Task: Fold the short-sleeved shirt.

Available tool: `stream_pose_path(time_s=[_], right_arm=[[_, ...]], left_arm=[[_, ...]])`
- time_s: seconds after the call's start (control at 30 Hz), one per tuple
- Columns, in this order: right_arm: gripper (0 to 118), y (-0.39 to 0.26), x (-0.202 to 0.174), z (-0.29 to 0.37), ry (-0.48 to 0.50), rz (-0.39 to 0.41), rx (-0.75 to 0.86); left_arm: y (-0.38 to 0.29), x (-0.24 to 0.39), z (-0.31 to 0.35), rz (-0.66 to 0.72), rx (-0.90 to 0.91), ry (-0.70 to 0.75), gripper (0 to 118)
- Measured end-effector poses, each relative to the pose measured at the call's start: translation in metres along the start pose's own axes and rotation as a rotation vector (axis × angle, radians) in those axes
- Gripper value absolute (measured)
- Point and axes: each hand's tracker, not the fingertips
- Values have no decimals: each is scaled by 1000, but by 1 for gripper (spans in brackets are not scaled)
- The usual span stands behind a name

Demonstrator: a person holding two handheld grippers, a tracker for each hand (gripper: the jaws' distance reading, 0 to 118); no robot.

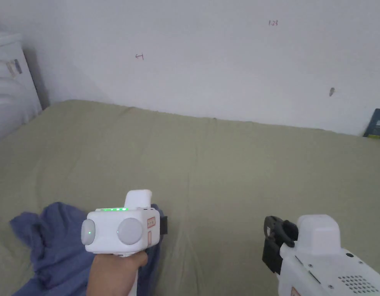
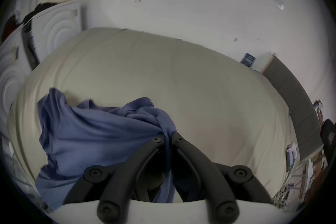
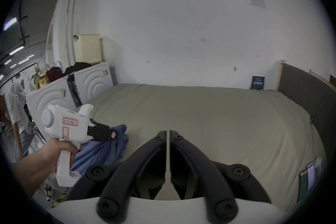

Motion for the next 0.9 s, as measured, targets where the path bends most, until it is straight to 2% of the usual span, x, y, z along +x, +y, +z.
stream_pose_path(time_s=[0.23,0.37,0.43,0.5,0.6,0.73,0.77,0.8,0.83,0.87,0.9], right_arm=[[5,-6,93,50,-146,-53,26],[5,-11,140,76,-232,-76,32],[5,-16,159,84,-259,-92,28],[5,-21,175,88,-285,-98,23],[5,-31,192,89,-311,-121,11],[5,-44,205,84,-337,-138,-23],[5,-46,206,83,-339,-138,-30],[5,-48,205,84,-339,-134,-34],[5,-49,203,85,-340,-127,-37],[5,-49,199,87,-340,-121,-38],[5,-48,195,89,-334,-114,-35]], left_arm=[[40,182,-27,-145,63,-234,4],[54,275,-27,-177,113,-377,4],[51,312,-49,-214,76,-353,4],[35,335,-81,-313,-35,-300,4],[0,356,-133,-327,-157,-305,4],[-42,364,-182,-359,-255,-225,7],[-46,361,-187,-344,-264,-213,13],[-49,355,-188,-321,-279,-226,36],[-50,350,-184,-334,-284,-221,89],[-50,344,-172,-350,-268,-210,117],[-51,336,-154,-379,-212,-217,117]])
